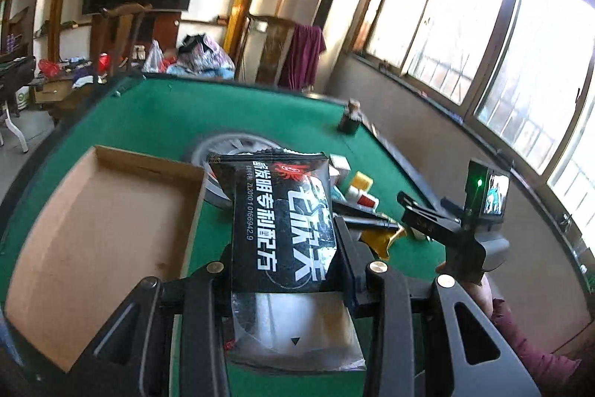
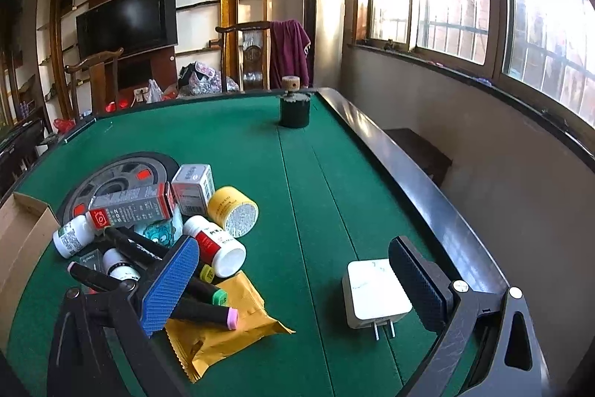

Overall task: Organize objects
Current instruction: 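Carry the packet to the box with left tool while right tool grasps white bottle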

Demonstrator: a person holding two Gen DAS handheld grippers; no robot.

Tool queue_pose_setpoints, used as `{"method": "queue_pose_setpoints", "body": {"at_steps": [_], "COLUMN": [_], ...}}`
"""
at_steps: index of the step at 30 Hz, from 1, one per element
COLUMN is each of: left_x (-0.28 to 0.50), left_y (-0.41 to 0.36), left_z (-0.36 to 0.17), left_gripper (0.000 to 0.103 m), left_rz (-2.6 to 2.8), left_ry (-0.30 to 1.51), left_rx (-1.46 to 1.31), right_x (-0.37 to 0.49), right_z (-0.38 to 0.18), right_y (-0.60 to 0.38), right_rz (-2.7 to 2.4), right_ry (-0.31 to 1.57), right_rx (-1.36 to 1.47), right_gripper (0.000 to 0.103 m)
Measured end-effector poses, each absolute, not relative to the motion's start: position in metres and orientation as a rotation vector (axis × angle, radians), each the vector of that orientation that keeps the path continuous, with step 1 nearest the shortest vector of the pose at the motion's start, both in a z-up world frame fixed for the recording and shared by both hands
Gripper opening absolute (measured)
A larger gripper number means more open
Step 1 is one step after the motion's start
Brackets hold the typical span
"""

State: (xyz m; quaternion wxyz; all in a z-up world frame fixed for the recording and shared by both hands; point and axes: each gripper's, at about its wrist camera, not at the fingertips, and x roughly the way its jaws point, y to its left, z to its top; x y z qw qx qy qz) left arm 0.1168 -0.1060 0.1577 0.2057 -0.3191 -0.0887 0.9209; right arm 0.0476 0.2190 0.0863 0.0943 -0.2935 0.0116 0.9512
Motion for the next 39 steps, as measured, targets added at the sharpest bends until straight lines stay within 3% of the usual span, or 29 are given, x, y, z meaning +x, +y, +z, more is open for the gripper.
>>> {"method": "queue_pose_setpoints", "body": {"at_steps": [7,13,20,27,33,39], "left_x": [0.13,0.133,0.143,0.141,0.135,0.133], "left_y": [-0.157,-0.188,-0.227,-0.263,-0.269,-0.262], "left_z": [0.158,0.138,0.129,0.109,0.094,0.09], "left_gripper": [0.036,0.036,0.036,0.036,0.036,0.036], "left_rz": [2.599,2.617,2.69,2.686,2.652,2.637], "left_ry": [-0.315,-0.38,-0.413,-0.5,-0.547,-0.539], "left_rx": [-0.828,-0.856,-0.842,-0.871,-0.903,-0.919], "right_x": [0.055,0.038,-0.021,-0.069,-0.087,-0.097], "right_z": [0.108,0.122,0.098,0.056,0.046,0.047], "right_y": [0.211,0.14,0.049,0.016,0.011,0.016], "right_rz": [3.001,3.162,3.07,2.765,2.684,2.646], "right_ry": [0.067,0.03,0.514,0.375,0.295,0.298], "right_rx": [-1.088,-1.394,-1.865,-1.879,-1.791,-1.722], "right_gripper": [0.103,0.102,0.079,0.058,0.05,0.05]}}
